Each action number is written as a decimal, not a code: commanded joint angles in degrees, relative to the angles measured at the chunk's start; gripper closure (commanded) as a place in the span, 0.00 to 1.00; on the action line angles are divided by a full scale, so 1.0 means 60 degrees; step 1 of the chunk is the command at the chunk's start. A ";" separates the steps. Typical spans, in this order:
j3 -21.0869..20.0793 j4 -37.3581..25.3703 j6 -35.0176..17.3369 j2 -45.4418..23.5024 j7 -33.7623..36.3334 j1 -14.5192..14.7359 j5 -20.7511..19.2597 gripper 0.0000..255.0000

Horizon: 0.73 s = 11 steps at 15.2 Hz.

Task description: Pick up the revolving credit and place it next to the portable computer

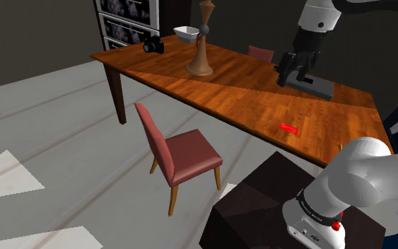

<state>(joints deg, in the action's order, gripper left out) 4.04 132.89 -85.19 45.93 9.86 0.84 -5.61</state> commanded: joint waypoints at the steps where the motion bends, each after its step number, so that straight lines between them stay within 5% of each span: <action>1: 0.0000 0.0000 0.0000 0.0000 0.0000 0.0000 0.0000 0.00; 11: 0.2806 0.4335 -0.3026 0.3961 -0.3350 -0.0495 -0.1866 0.00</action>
<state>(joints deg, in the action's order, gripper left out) 18.98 156.13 -101.40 67.16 -8.06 -1.59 -15.47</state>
